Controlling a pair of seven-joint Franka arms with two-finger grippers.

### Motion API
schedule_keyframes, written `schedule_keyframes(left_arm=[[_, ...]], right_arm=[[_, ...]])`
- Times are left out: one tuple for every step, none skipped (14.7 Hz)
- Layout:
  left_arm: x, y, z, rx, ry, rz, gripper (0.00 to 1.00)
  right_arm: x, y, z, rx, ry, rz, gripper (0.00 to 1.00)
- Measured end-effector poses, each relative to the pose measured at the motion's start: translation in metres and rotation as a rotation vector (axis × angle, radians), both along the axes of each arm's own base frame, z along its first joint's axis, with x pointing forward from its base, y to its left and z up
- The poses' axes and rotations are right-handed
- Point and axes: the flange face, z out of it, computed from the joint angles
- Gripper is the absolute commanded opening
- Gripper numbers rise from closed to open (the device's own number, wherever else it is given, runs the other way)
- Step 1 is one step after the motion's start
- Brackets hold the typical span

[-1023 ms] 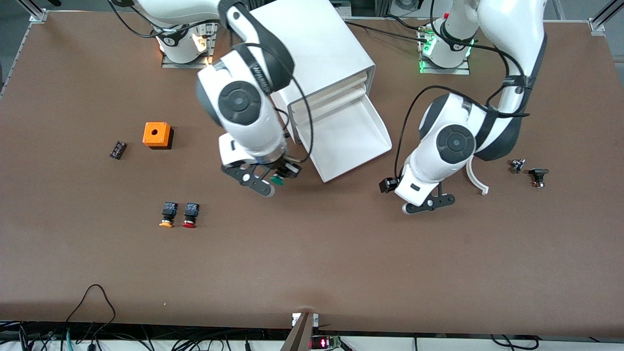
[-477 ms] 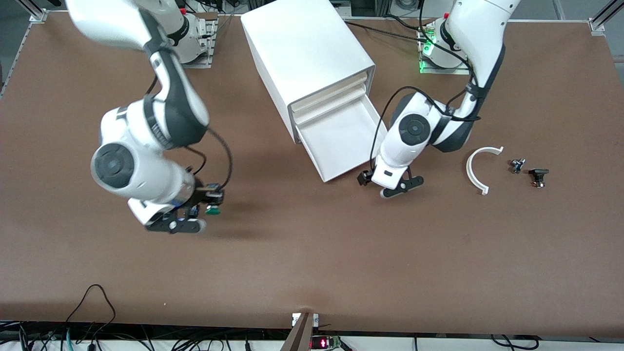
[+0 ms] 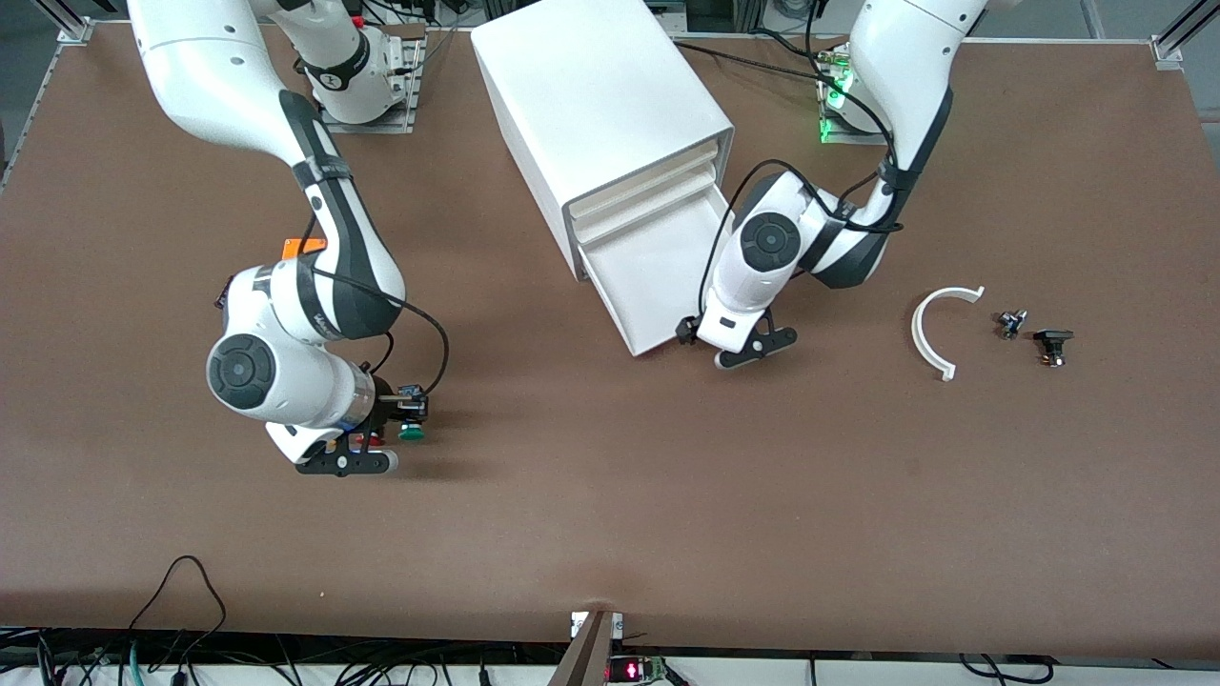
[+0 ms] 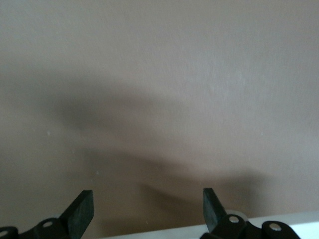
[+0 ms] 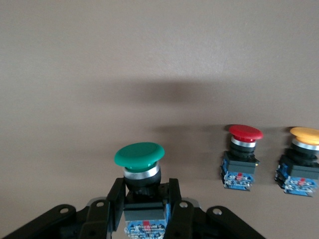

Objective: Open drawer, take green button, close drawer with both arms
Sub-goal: 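Place the green button by the red button while the left gripper pushes the drawer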

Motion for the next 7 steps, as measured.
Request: schedule_keyframes(left_arm=[[-0.006,-0.005,-0.002,0.003,0.006,-0.005,0.98],[-0.012,-0.010,-0.004,0.003,0.012,-0.013,0.98],[-0.018,-0.016,-0.006,0.002,0.020,-0.019,0.98],[-0.025,-0.023,-0.007,-0.001,0.029,-0.015,0.98],[-0.033,-0.030,-0.008,-0.003,0.038,-0.011,0.98],[-0.040,-0.037,-0.009,-0.004,0.048,-0.007,0.98],[-0.047,-0.043,-0.009,-0.003,0.059,-0.007,0.99]], right_arm=[[0.000,-0.003,-0.014,-0.003,-0.001,-0.007,0.00],[0.001,-0.008,-0.027,-0.006,-0.006,-0.015,0.00],[0.001,-0.013,-0.041,-0.009,-0.012,-0.026,0.00],[0.001,-0.019,-0.052,-0.012,-0.019,-0.036,0.00],[0.001,-0.025,-0.064,-0.014,-0.023,-0.046,0.00],[0.000,-0.029,-0.073,-0.017,-0.023,-0.053,0.00],[0.000,-0.031,-0.080,-0.019,-0.022,-0.056,0.00]])
